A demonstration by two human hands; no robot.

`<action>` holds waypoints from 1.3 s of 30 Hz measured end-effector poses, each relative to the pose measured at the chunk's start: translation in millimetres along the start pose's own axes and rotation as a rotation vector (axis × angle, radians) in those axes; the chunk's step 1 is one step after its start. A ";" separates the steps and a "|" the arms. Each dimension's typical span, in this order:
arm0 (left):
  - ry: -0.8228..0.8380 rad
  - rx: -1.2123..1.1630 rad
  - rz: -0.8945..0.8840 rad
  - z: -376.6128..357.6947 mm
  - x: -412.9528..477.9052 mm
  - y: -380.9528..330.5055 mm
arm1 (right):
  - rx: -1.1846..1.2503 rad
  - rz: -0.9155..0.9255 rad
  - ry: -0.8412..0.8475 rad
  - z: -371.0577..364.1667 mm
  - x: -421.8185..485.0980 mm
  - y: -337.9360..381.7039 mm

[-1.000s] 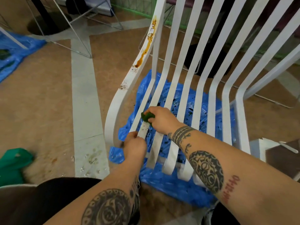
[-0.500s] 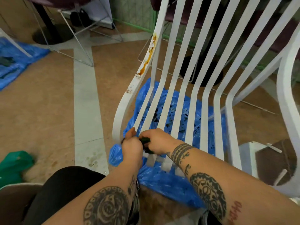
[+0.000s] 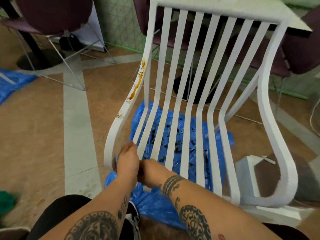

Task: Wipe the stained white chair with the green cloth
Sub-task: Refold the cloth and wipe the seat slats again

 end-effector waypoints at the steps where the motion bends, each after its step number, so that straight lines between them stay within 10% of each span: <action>1: 0.005 -0.007 -0.022 -1.9 -1.7 -4.8 | 0.058 -0.012 0.030 -2.5 -5.3 -6.9; 10: 0.393 -0.007 0.110 -25.6 -45.7 -2.3 | 1.153 -0.188 -0.379 50.3 -92.7 -55.6; 20: 0.429 -0.011 -0.131 -30.3 -109.7 -60.2 | 0.732 -0.276 -0.586 116.3 -194.7 -52.6; 32: 0.495 -0.036 0.210 -35.5 -171.6 -87.8 | 1.260 -0.299 -0.346 116.8 -257.4 -33.3; 39: 0.752 0.170 0.302 -27.8 -189.0 -77.9 | 1.442 -0.449 -0.509 114.2 -267.1 -42.1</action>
Point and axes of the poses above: each hand's wrist, its own x-axis towards the middle knuckle, its own z-axis out of the back of the hand, y = z × x, the point moved 6 cm from there along x, towards the middle knuckle, and after that the axes turned 2 degrees about y, right-handed, at the moved point
